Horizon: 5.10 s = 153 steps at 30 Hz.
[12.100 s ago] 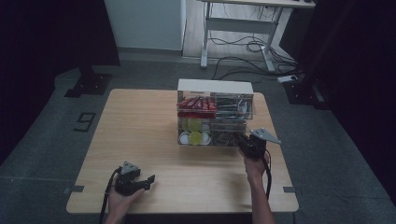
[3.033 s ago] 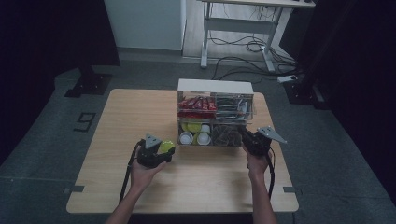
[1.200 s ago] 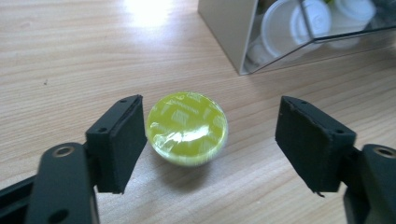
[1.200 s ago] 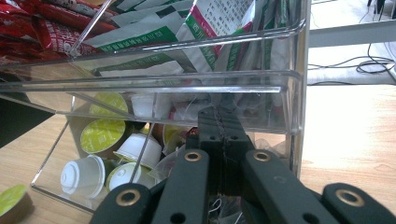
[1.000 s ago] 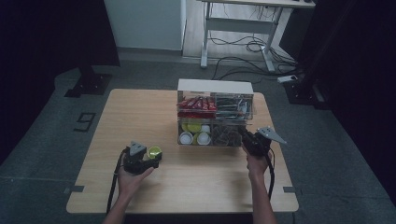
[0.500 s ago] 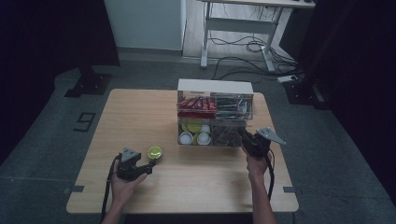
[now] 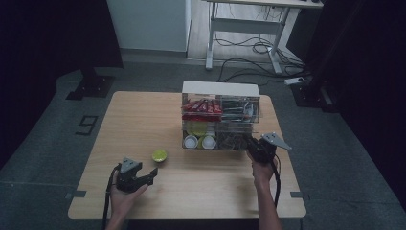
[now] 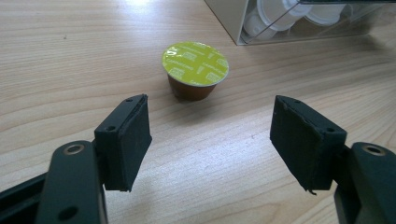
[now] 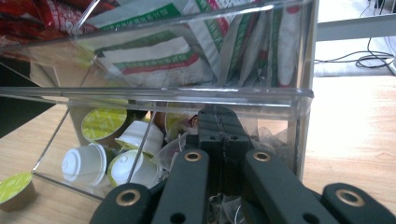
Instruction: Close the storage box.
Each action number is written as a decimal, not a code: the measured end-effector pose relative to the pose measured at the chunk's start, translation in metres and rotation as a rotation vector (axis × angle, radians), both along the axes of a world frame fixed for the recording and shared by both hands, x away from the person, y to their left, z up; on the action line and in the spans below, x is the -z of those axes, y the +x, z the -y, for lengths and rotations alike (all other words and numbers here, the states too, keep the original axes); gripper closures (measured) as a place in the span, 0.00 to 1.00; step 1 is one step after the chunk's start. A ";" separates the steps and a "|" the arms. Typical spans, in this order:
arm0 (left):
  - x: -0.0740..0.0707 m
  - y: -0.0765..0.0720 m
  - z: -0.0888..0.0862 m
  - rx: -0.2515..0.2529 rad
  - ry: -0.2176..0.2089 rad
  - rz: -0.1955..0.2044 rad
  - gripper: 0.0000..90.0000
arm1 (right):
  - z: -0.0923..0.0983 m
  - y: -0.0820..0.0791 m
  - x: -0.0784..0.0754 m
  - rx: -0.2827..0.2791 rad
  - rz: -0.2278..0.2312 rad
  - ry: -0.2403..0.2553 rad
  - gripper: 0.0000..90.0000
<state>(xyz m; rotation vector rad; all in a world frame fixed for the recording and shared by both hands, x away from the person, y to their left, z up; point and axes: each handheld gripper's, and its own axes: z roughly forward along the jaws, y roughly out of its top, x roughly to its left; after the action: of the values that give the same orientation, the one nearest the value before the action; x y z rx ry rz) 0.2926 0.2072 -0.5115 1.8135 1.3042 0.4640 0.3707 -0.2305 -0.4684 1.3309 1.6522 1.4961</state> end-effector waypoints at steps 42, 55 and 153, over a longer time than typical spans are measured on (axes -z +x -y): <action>0.008 -0.001 -0.002 -0.005 -0.021 -0.045 0.32 | 0.004 -0.019 0.012 0.009 -0.045 -0.025 0.99; 0.011 -0.002 0.001 0.009 -0.014 -0.059 0.32 | 0.006 -0.025 0.020 0.013 -0.076 -0.044 0.99; 0.002 0.001 -0.013 0.061 -0.048 -0.092 0.32 | 0.039 -0.086 0.084 -0.040 -0.294 -0.219 0.42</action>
<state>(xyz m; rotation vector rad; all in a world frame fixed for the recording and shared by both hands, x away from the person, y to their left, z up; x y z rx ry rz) 0.2939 0.2205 -0.5135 1.8475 1.3067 0.3171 0.2845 -0.2695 -0.5524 1.4531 1.9717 1.1410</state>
